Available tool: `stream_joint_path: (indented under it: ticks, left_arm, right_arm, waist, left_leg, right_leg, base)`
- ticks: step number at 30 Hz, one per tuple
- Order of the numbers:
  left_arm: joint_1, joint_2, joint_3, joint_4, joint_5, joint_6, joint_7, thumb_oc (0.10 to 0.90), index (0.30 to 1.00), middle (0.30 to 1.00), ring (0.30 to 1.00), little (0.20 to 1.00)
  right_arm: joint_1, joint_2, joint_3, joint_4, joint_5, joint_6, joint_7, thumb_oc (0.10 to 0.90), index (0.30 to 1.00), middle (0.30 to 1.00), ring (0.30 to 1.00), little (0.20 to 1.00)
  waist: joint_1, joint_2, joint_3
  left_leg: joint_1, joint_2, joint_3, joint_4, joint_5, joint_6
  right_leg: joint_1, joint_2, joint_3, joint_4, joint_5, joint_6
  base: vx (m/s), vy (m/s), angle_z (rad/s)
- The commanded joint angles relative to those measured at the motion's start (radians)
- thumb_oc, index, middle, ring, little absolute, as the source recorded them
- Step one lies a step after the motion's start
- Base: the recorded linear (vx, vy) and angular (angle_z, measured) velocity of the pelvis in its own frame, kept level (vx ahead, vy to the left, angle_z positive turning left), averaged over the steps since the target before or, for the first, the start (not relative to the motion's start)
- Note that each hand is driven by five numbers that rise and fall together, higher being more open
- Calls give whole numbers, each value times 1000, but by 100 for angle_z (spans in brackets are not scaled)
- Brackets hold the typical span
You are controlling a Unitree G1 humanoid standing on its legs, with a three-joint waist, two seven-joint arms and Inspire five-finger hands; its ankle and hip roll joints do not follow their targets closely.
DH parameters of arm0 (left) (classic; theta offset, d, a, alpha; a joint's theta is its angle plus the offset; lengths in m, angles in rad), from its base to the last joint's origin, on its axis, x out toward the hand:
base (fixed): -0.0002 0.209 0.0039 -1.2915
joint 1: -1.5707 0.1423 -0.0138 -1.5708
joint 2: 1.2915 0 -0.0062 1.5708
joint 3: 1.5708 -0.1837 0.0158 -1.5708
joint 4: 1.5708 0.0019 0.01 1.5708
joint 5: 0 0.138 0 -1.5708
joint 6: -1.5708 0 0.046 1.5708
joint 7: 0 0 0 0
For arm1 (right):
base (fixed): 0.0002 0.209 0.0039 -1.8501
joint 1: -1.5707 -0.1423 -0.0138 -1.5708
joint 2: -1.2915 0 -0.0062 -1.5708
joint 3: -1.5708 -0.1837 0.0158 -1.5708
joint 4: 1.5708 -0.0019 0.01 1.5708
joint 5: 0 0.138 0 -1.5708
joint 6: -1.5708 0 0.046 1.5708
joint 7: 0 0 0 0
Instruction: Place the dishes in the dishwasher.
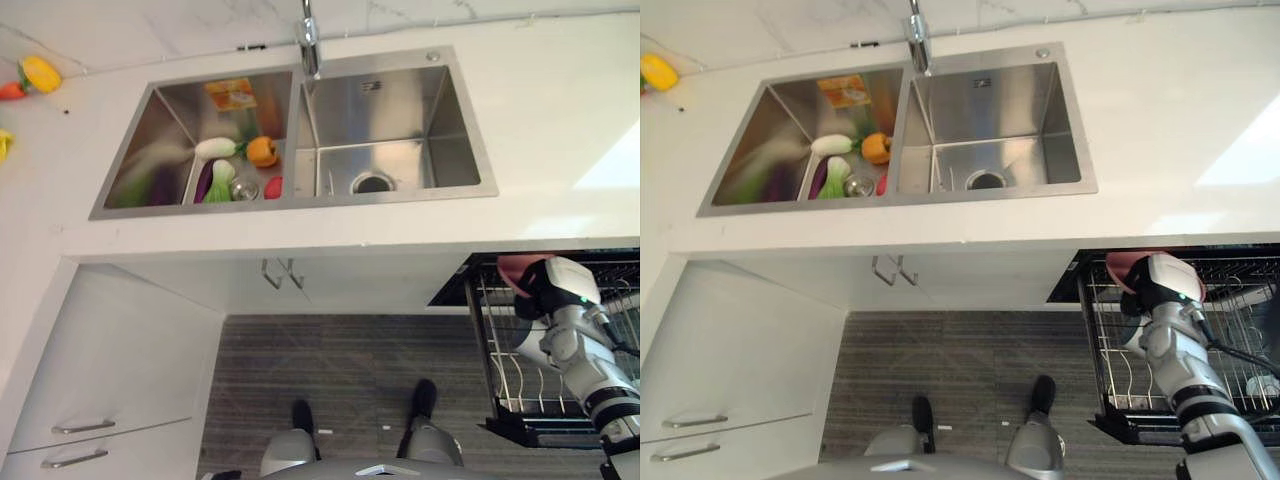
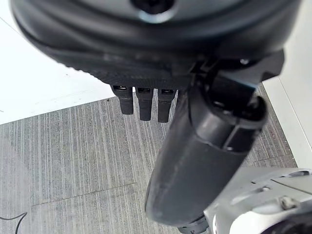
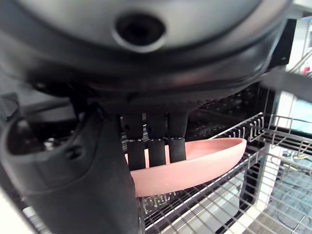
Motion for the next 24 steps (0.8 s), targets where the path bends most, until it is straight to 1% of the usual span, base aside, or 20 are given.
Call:
stream_joint_path:
  ticks: [1,5,10,17,20,24]
  left_arm:
    - [-45,42,-81,33,-39,7,34,800,900,900,900,900]
    - [-51,37,-90,20,-57,6,41,800,900,900,900,900]
    - [-53,33,-101,-2,-68,5,46,800,900,900,900,900]
    - [-45,33,-105,-18,-69,8,42,800,900,900,900,900]
    - [-43,32,-109,-29,-70,9,40,800,900,900,900,900]
    - [-41,27,-103,-41,-63,18,36,800,900,900,900,900]
  right_arm:
    - [-117,-36,-13,10,21,8,-90,400,300,300,300,300]
    - [-138,-14,10,62,19,21,-98,400,300,300,300,300]
    - [-134,1,27,107,-2,41,-93,400,300,300,300,300]
    - [-87,13,14,140,-11,52,-88,400,300,300,300,300]
    - [-64,39,1,168,5,57,-100,400,300,300,300,300]
    - [15,79,-43,84,-5,69,-116,400,300,300,300,300]
  waist:
    - [-4,-55,3]
    - [1,-50,17]
    - [1,-48,24]
    - [-5,-57,18]
    - [-8,-62,14]
    - [-22,-69,9]
  left_leg:
    - [2,-11,-26,112,-121,38]
    - [-16,-8,-41,114,-112,34]
    - [-17,-4,-47,102,-103,30]
    - [-4,-4,-45,97,-111,32]
    - [7,-5,-40,100,-120,35]
    - [21,-4,-28,112,-138,40]
  right_leg:
    - [-49,-48,-25,28,-67,62]
    - [-56,-48,-35,30,-70,58]
    - [-52,-47,-43,29,-76,56]
    - [-37,-47,-46,29,-78,56]
    - [-31,-49,-42,29,-77,57]
    - [-21,-49,-33,31,-79,57]
  base:
    - [-22,-32,14]
    - [-4,-21,14]
    - [5,-6,8]
    - [7,5,3]
    - [0,0,0]
    - [11,36,-5]
